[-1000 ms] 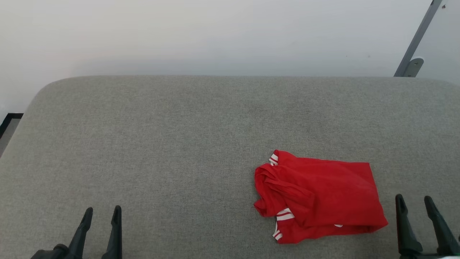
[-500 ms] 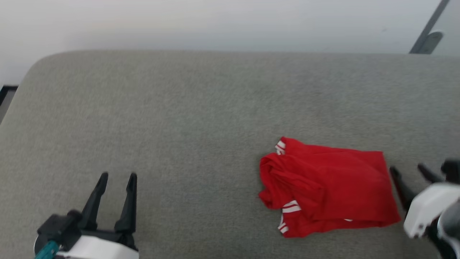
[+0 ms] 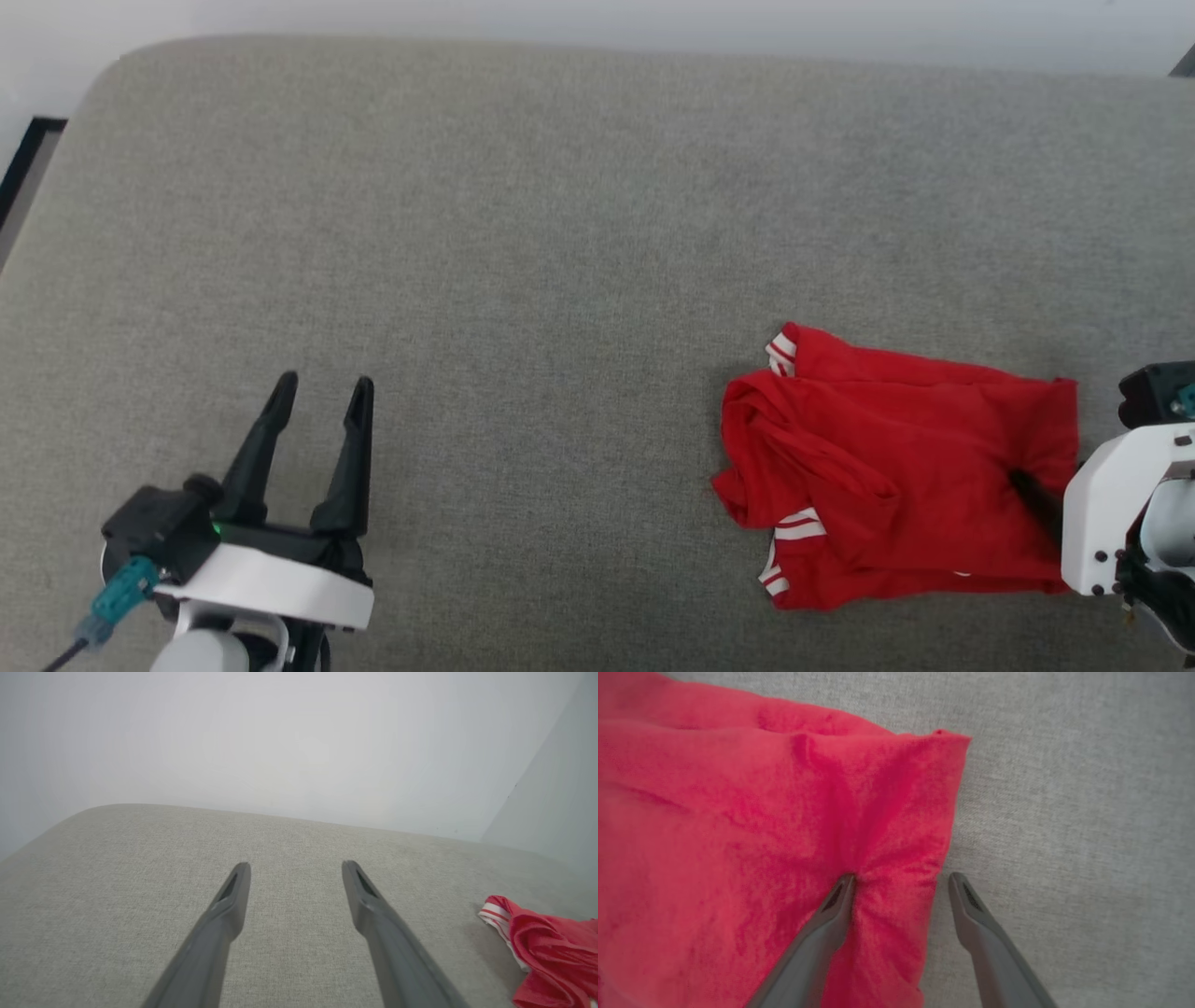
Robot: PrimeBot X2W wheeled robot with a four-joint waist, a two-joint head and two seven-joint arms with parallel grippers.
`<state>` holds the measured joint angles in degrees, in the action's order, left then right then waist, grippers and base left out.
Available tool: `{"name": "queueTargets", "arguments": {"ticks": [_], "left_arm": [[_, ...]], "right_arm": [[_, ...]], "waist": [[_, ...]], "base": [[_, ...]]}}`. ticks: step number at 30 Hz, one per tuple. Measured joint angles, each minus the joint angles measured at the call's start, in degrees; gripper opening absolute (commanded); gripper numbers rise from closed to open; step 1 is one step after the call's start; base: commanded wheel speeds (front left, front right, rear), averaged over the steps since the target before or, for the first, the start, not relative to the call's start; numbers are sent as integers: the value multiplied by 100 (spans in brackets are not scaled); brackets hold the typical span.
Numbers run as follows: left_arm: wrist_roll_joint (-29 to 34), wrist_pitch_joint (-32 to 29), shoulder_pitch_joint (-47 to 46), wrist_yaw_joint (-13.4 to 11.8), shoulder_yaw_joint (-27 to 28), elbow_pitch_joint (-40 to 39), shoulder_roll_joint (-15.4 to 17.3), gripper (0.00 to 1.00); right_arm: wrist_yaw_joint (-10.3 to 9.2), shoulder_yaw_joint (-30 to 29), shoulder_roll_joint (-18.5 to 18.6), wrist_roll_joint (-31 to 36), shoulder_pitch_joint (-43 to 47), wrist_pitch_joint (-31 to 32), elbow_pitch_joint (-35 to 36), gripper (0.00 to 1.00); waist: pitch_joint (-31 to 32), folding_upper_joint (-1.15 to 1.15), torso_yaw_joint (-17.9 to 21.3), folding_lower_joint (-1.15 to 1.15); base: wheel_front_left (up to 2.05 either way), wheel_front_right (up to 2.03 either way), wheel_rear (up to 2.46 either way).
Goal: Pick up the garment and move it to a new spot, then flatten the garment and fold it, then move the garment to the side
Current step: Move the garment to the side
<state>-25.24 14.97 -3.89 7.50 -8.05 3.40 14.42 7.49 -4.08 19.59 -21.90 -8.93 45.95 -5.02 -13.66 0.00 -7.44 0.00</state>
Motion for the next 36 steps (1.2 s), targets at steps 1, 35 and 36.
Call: {"name": "queueTargets", "arguments": {"ticks": [1, 35, 36], "left_arm": [[-2, 0, -52, 0, -26, 10, 19, 100], [-26, 1, -1256, 0, -638, -177, 814, 100], [-26, 0, -1330, 0, -672, -182, 865, 100]], "right_arm": [[0, -34, -31, 5, -2, 79, 33, 100], [2, -2426, -79, 417, -1048, -725, -502, 0], [2, -2542, -33, 469, -1129, -801, -565, 0]], "waist": [[-46, 0, -9, 0], [-892, 0, 850, 0], [-945, 0, 885, 0]], "base": [[0, 0, 0], [0, 0, 0], [0, 0, 0]]}}
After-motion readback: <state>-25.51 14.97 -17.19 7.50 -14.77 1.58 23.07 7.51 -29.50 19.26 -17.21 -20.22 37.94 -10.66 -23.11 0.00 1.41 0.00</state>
